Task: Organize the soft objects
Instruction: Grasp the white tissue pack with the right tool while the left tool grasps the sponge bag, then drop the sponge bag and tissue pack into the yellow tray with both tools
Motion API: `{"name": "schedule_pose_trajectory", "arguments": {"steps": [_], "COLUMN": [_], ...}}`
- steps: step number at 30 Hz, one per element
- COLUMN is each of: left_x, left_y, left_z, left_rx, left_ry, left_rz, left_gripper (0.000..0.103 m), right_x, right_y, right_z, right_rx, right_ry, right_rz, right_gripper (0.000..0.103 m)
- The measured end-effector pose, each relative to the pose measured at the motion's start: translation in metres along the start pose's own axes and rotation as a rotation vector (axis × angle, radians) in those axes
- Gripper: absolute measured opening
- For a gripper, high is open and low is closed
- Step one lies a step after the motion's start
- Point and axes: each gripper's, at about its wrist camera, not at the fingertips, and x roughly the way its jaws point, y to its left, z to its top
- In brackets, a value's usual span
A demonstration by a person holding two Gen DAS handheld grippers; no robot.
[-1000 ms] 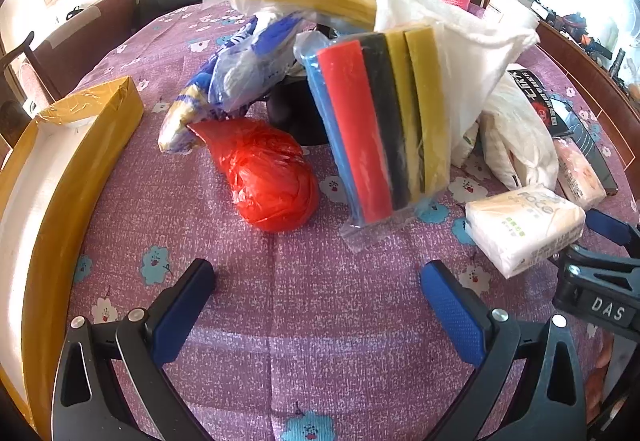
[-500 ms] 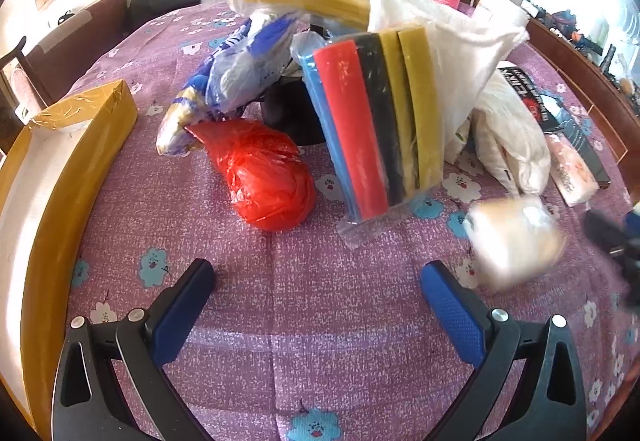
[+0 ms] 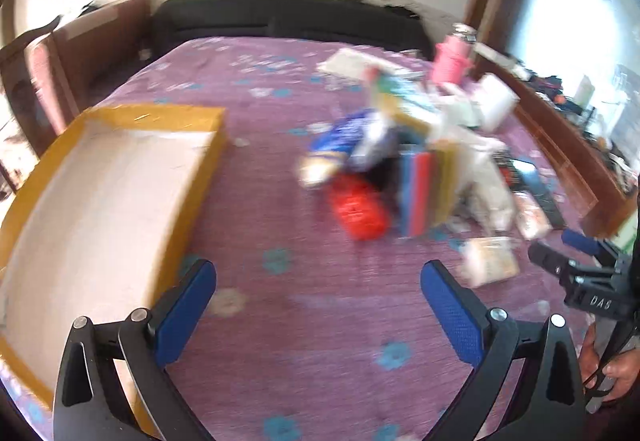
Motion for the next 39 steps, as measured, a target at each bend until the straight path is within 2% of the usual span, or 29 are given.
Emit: {"name": "schedule_pose_trajectory", "arguments": {"steps": [4,9,14,19,24,25,26,27,28,30,34,39], "left_x": [-0.005,-0.001,0.017,0.054,0.080,0.081,0.080,0.080,0.082,0.080,0.058,0.018], "left_y": [0.018,0.003,-0.014,-0.015,-0.025,-0.029,-0.033,-0.037,-0.041,-0.047,-0.051,-0.034], "left_z": [0.012,0.040,0.088,0.128,0.139,0.138,0.136,0.133,0.131,0.126,0.119,0.114], "left_rx": [-0.052,0.004,0.035,-0.013,0.006,0.021,0.039,0.055,0.068,0.077,0.082,0.045], "left_ry": [0.003,-0.004,-0.045,-0.036,0.020,0.029,0.039,0.060,0.094,0.103,0.060,-0.008], "left_rz": [-0.013,-0.041,-0.089,-0.126,-0.144,-0.159,-0.185,-0.212,-0.259,-0.279,-0.296,-0.346], "left_gripper": [0.102,0.102,0.102,0.102,0.100,0.095,0.076,0.044,0.032,0.023,0.013,0.013], "right_x": [0.027,0.050,0.061,0.056,0.056,0.056,0.057,0.057,0.056,0.057,0.052,0.021], "right_y": [0.017,0.029,0.020,0.010,0.011,0.011,0.011,0.012,0.013,0.014,0.013,0.012], "right_z": [-0.004,-0.004,-0.007,-0.010,-0.010,-0.010,-0.010,-0.009,-0.009,-0.008,-0.007,-0.005], "right_rx": [-0.006,-0.006,0.038,0.052,0.035,0.033,0.031,0.028,0.028,0.028,0.039,0.047], "right_ry": [0.077,0.123,0.150,0.139,0.136,0.136,0.136,0.135,0.134,0.134,0.124,0.047], "right_rz": [0.041,0.056,0.090,0.105,0.103,0.104,0.104,0.104,0.104,0.102,0.100,0.115], "right_gripper": [0.102,0.101,0.071,0.070,0.070,0.070,0.070,0.070,0.070,0.070,0.068,0.067]}}
